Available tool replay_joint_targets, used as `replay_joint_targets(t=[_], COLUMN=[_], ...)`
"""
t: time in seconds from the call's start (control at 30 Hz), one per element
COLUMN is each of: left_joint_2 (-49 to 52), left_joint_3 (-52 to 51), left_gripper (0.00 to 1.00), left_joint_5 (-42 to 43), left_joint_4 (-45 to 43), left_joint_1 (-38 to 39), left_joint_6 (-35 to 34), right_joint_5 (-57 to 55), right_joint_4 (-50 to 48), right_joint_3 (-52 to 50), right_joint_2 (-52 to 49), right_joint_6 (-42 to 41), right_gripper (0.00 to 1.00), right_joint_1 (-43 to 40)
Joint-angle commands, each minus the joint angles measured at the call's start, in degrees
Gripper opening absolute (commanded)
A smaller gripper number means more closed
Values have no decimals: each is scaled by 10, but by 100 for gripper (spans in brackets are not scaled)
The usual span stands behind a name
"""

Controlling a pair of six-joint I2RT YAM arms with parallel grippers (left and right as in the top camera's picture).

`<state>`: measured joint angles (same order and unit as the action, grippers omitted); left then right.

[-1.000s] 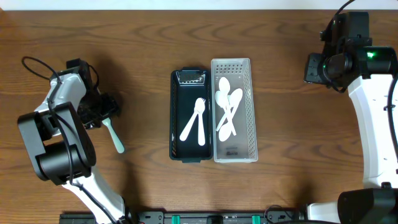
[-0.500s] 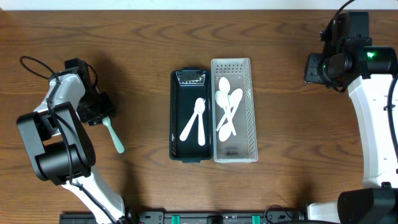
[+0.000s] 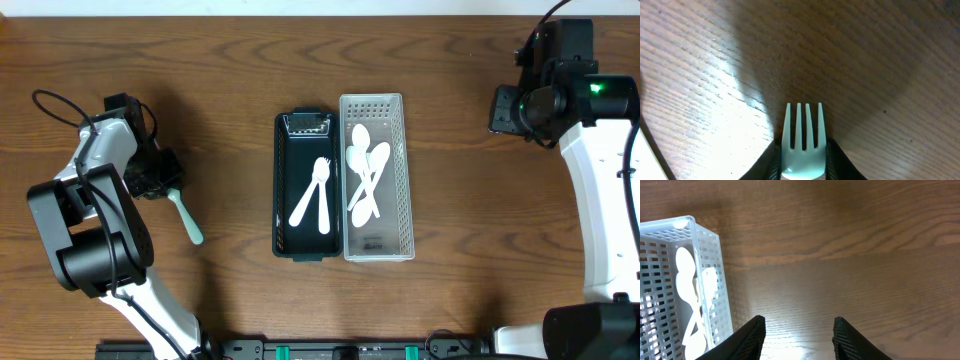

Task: Pack container
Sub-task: 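Carry the teal-handled fork into the green tray and release it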

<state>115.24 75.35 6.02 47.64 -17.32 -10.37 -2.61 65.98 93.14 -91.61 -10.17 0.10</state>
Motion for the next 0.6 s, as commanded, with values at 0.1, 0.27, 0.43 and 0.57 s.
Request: replay_joint_targets(t=[0.1,0.27,0.43,0.57], left_joint_2=[2,-45,-139,-210], left_joint_3=[8,53,101,114], left_gripper=[18,19,19,19], left_joint_5=[5,5,7,7], left_joint_4=[18,85,127,122], left_joint_1=[0,23,92,187], left_joint_6=[3,9,9,-6], right_joint_5=[-6,-6,-6,-6], right_joint_4=[1,0,0,0], right_joint_3=[-3,-3,-3,-3], right_joint_2=[-1,-1,-1,-1], right_joint_6=[0,0,0,0], right_gripper=[47,47,47,47], right_joint_1=[-5,-5,-5,-5])
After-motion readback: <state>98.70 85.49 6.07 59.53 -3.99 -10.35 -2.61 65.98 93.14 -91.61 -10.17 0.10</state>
